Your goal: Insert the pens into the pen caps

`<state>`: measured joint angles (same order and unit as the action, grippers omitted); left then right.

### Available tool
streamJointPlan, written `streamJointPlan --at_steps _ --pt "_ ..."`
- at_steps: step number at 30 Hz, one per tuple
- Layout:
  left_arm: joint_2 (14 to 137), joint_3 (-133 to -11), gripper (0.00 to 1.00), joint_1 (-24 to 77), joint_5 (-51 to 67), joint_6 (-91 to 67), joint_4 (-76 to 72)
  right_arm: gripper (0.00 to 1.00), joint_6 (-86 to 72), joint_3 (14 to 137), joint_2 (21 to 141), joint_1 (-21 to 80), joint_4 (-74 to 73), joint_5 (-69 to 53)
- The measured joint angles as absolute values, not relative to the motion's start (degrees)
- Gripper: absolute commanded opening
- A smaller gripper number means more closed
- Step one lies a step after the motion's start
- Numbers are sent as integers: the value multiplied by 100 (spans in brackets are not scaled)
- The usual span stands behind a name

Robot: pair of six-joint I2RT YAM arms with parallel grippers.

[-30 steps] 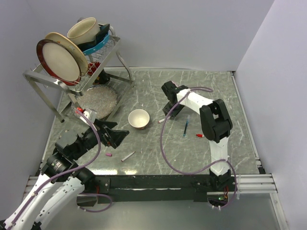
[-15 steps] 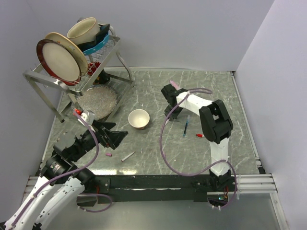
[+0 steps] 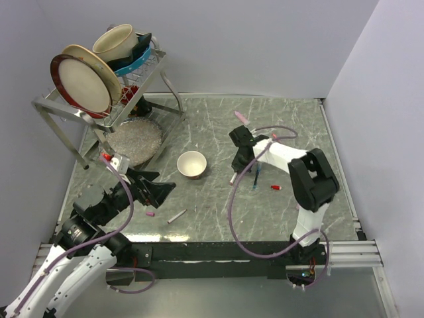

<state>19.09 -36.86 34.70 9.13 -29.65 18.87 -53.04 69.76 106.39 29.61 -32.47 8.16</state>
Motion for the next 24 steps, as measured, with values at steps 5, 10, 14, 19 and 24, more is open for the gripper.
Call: streamJointPlan --at_steps 5,10,14,19,24 --pt "2071 -3728 94 3470 952 -3251 2049 0 -4831 6335 9647 3068 -2989 600" --pt "2320 -3721 87 3470 1271 -3723 1964 0 -4587 5946 8503 3308 -2617 307" --pt "2668 -3649 79 3470 1660 -4091 1579 0 -4602 5647 7658 3671 -2359 86" --pt "3326 -3422 77 3472 2259 -4504 792 0 -4853 5384 6678 4093 -2141 -91" --pt "3992 -3135 76 3476 2790 -4893 -45 0 -5159 5382 6104 4401 -1896 -91"
